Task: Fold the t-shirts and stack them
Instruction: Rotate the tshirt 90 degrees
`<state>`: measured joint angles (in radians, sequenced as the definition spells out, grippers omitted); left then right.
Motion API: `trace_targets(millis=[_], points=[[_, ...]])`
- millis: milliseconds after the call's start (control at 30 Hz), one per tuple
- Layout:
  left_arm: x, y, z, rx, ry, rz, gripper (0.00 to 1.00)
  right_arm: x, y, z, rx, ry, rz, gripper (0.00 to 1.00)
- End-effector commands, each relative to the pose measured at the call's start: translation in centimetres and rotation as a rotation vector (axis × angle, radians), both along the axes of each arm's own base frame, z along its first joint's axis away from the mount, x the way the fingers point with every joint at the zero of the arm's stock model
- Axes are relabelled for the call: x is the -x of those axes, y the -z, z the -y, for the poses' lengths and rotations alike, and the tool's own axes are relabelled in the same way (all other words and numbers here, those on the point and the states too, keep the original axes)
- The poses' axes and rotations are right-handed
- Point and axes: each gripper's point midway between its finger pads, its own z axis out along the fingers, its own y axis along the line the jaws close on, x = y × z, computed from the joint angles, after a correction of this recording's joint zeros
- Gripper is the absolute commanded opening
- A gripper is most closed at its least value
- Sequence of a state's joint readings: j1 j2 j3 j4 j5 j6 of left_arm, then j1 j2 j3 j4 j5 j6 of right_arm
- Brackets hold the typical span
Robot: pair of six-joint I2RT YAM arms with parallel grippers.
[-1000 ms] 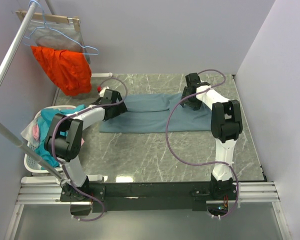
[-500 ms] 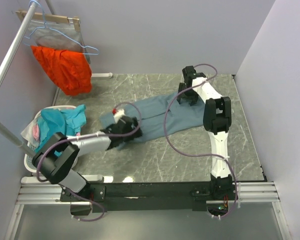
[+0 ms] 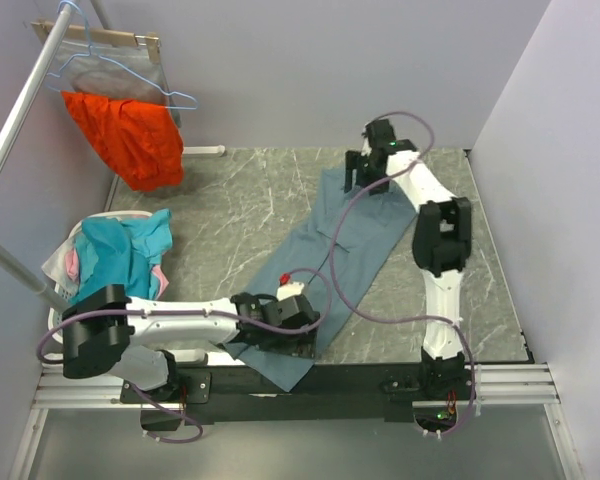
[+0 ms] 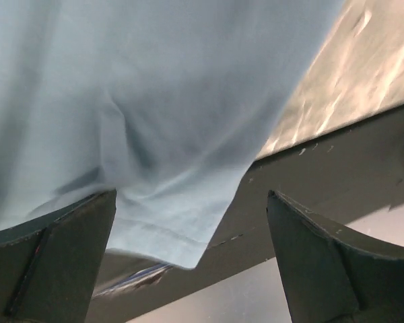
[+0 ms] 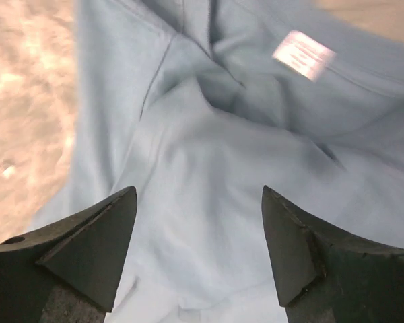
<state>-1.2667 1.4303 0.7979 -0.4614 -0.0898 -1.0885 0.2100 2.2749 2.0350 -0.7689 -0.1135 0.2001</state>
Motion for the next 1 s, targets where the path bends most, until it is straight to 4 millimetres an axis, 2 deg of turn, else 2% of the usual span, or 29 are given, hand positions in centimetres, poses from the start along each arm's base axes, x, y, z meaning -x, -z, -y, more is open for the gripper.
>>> trace_targets(millis=[0, 33, 67, 100, 133, 167, 200, 233, 267, 300, 333, 367, 400, 433, 467, 500, 533, 567, 600, 633, 667, 700, 733, 767, 800, 833, 867, 933, 967], points=[[-6.7, -8.4, -0.9, -0.046, -0.066, 0.262, 0.99, -1.8, -14.7, 3.7, -0.021, 0.099, 0.428, 0.82], [-9.5, -9.8, -1.3, -0.032, -0.121, 0.295, 0.99, -0.9, -16.7, 4.2, -0.024, 0.114, 0.466, 0.82], [-11.8, -12.0, -0.6, 0.005, -0.116, 0.352, 0.99, -0.3, -16.8, 4.8, -0.01, 0.137, 0.465, 0.83], [-13.7, -13.0, -0.6, 0.021, -0.142, 0.385, 0.99, 0.8, -15.5, 5.5, 0.017, 0.164, 0.427, 0.83], [-16.7, -13.9, -1.6, 0.03, -0.203, 0.415, 0.99, 1.8, -16.2, 5.8, 0.016, 0.187, 0.431, 0.83], [-18.6, -14.7, -1.2, 0.033, -0.172, 0.459, 0.99, 2.7, -15.9, 6.2, 0.027, 0.207, 0.416, 0.83], [-20.7, -16.2, 0.1, 0.102, -0.169, 0.512, 1.0, 4.0, -13.8, 7.0, 0.058, 0.242, 0.371, 0.83], [-23.0, -16.6, -0.2, 0.113, -0.185, 0.535, 0.99, 5.1, -14.6, 7.3, 0.035, 0.278, 0.389, 0.84], [-25.1, -16.8, 1.2, 0.106, -0.125, 0.574, 0.99, 5.9, -14.2, 7.5, 0.036, 0.294, 0.381, 0.84], [-26.7, -17.2, 2.2, 0.122, -0.105, 0.602, 0.99, 7.4, -12.1, 7.9, 0.051, 0.313, 0.338, 0.84], [-28.5, -19.6, 3.7, 0.175, -0.083, 0.637, 0.99, 8.4, -12.9, 7.9, 0.018, 0.338, 0.355, 0.84], [-30.0, -17.0, 5.3, 0.137, -0.001, 0.631, 0.99, 9.2, -12.4, 7.9, 0.008, 0.353, 0.343, 0.85], [-30.9, -16.8, 6.6, 0.156, 0.042, 0.628, 0.99, 10.5, -10.8, 7.8, 0.003, 0.358, 0.305, 0.85], [-31.9, -19.0, 8.6, 0.214, 0.081, 0.654, 1.0, 11.4, -11.2, 7.7, -0.02, 0.368, 0.319, 0.85], [-33.0, -15.7, 10.1, 0.185, 0.146, 0.617, 0.99, 11.9, -10.9, 7.4, -0.031, 0.361, 0.316, 0.85], [-33.6, -15.2, 10.8, 0.19, 0.168, 0.604, 0.99, 12.9, -9.7, 7.2, -0.032, 0.357, 0.291, 0.85], [-34.1, -16.8, 12.5, 0.249, 0.202, 0.617, 0.99, 13.6, -10.0, 6.8, -0.055, 0.339, 0.299, 0.85], [-34.5, -14.4, 13.5, 0.251, 0.24, 0.587, 0.99, 14.2, -9.7, 6.7, -0.055, 0.337, 0.288, 0.85], [-35.0, -14.2, 14.0, 0.276, 0.261, 0.586, 1.0, 15.1, -8.8, 6.7, -0.048, 0.34, 0.267, 0.85], [-35.5, -15.1, 14.8, 0.315, 0.278, 0.6, 0.99, 15.7, -9.0, 6.8, -0.049, 0.343, 0.273, 0.86], [-35.3, -13.1, 15.7, 0.351, 0.326, 0.545, 0.99, 16.3, -8.8, 6.6, -0.056, 0.334, 0.263, 0.86], [-36.0, -12.8, 15.6, 0.377, 0.332, 0.529, 0.99, 17.1, -8.0, 6.4, -0.064, 0.32, 0.242, 0.86], [-36.6, -11.6, 16.1, 0.401, 0.34, 0.508, 0.99, 17.6, -8.4, 5.8, -0.091, 0.293, 0.252, 0.86], [-36.2, -11.6, 16.7, 0.476, 0.382, 0.467, 0.99, 18.1, -8.5, 4.2, -0.156, 0.235, 0.241, 0.86], [-37.0, -10.9, 16.3, 0.5, 0.381, 0.443, 0.99, 18.9, -7.8, 3.5, -0.177, 0.208, 0.222, 0.86], [-37.6, -11.4, 16.5, 0.531, 0.385, 0.444, 1.0, 19.7, -7.9, 2.0, -0.206, 0.158, 0.22, 0.86], [-37.9, -8.4, 16.5, 0.532, 0.375, 0.371, 0.99, 20.5, -7.4, 0.7, -0.245, 0.11, 0.198, 0.86], [-39.2, -7.3, 15.8, 0.573, 0.369, 0.335, 0.99, 21.7, -7.2, -1.6, -0.293, 0.024, 0.171, 0.86], [-39.5, -4.7, 15.5, 0.583, 0.344, 0.272, 1.0, 22.5, -6.8, -3.4, -0.314, -0.036, 0.151, 0.86]])
